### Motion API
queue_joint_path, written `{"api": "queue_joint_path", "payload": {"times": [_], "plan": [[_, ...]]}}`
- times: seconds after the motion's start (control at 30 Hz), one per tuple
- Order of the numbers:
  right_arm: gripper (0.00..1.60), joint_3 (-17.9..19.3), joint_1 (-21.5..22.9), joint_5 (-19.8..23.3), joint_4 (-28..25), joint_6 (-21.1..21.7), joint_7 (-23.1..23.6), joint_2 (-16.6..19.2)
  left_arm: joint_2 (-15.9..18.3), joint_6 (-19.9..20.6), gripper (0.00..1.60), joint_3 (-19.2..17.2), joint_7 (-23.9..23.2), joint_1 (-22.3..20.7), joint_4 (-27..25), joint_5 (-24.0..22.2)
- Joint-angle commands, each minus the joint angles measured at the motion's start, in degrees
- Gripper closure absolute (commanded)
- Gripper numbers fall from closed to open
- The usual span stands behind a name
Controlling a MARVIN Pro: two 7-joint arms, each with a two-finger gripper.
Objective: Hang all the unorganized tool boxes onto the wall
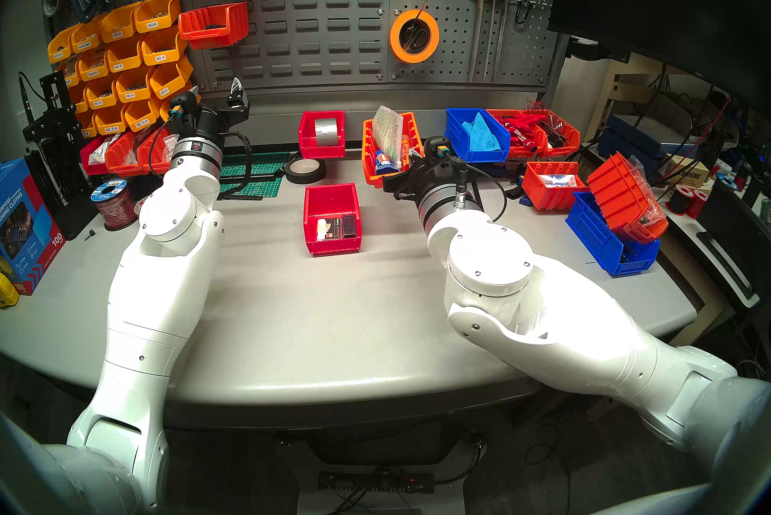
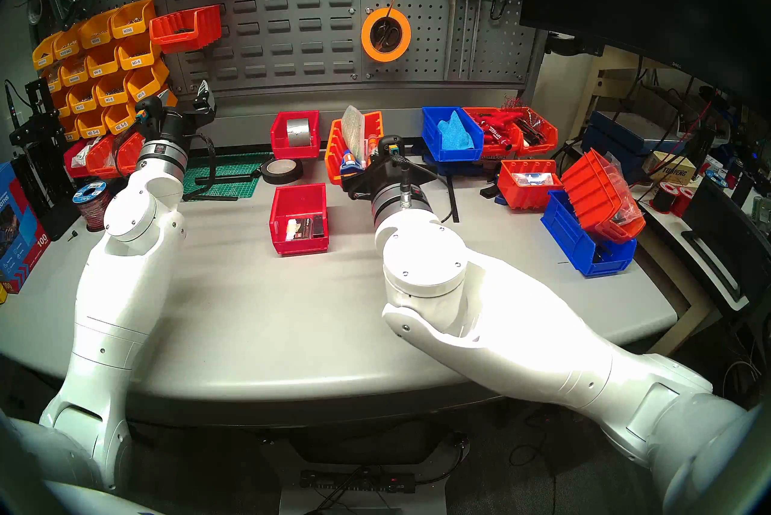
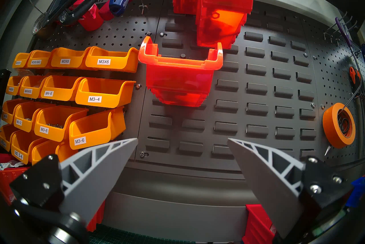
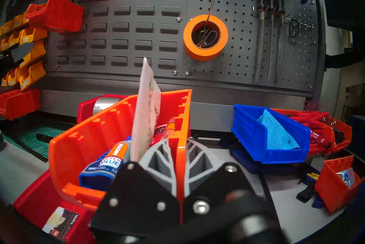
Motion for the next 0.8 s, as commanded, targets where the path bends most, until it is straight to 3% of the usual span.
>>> {"api": "queue_joint_path", "payload": {"times": [0.0, 0.3, 0.77], "plan": [[1.6, 1.7, 3.1, -1.2, 2.8, -2.0, 3.9, 1.8, 0.0, 0.0, 0.0, -0.1, 0.0, -0.6, -0.5, -0.1], [1.6, 1.7, 5.8, -2.0, 9.1, -4.9, 10.0, 1.0, 0.0, 0.0, 0.0, -0.1, 0.0, -0.6, -0.5, -0.1], [1.6, 1.5, 6.2, -3.6, 10.2, -7.2, 12.8, 0.7, 0.0, 0.0, 0.0, -0.1, 0.0, -0.6, -0.5, -0.1]]}}
